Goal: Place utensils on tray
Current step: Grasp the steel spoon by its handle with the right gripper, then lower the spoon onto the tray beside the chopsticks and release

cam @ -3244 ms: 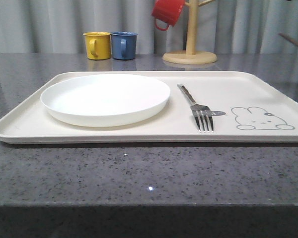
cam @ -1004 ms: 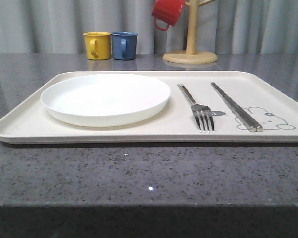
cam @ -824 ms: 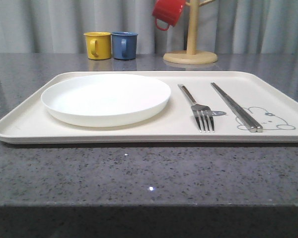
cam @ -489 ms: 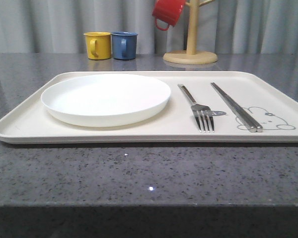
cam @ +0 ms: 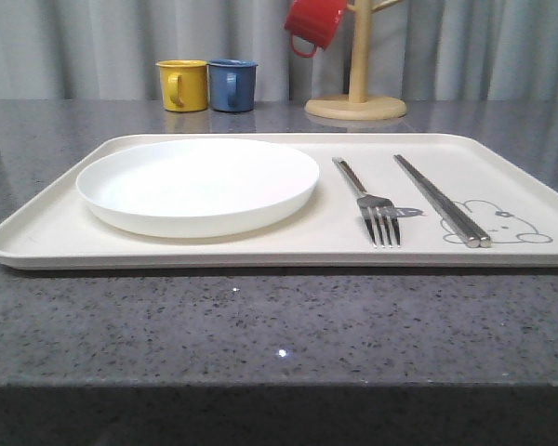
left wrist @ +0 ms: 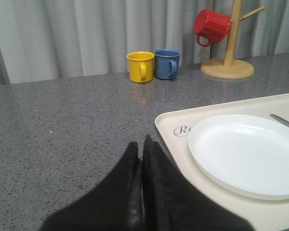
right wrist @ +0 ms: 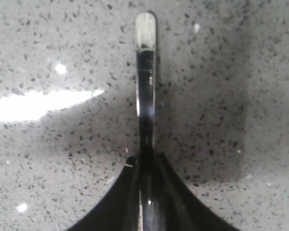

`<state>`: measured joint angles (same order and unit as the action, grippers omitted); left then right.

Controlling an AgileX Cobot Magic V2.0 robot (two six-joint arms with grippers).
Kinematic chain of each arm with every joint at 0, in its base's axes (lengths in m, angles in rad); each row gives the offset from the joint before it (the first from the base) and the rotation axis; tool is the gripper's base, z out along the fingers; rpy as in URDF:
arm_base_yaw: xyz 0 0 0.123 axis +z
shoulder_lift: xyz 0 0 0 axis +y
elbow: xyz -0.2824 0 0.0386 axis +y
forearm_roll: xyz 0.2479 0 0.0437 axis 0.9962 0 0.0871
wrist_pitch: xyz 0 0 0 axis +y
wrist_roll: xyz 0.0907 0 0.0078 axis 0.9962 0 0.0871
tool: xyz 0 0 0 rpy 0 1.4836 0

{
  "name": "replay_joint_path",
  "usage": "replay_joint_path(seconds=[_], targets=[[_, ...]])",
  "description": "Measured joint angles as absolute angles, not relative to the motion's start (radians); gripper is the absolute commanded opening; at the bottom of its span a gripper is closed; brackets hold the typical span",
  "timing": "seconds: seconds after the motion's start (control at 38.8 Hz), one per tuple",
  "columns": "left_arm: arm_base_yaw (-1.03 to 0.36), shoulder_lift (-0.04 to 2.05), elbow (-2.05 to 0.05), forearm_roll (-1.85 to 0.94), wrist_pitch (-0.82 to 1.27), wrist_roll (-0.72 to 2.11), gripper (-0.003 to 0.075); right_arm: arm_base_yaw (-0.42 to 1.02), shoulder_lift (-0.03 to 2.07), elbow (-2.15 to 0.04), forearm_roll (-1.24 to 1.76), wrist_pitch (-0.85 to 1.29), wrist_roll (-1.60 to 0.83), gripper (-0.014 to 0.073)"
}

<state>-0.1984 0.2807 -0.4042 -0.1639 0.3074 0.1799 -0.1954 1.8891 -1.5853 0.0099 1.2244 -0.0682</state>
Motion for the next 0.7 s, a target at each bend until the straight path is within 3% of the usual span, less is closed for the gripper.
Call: replay_joint_path(seconds=[0.33, 0.7], targets=[[-0.198, 0.281, -0.404, -0.164, 0.307, 0.180, -0.0018, -0.158, 1.764, -1.585, 0.020, 1.224, 0.028, -0.0073], [-0.198, 0.281, -0.404, -0.164, 0.307, 0.180, -0.0018, 0.126, 1.656, -1.585, 0.046, 1.235, 0.184, -0.0063]])
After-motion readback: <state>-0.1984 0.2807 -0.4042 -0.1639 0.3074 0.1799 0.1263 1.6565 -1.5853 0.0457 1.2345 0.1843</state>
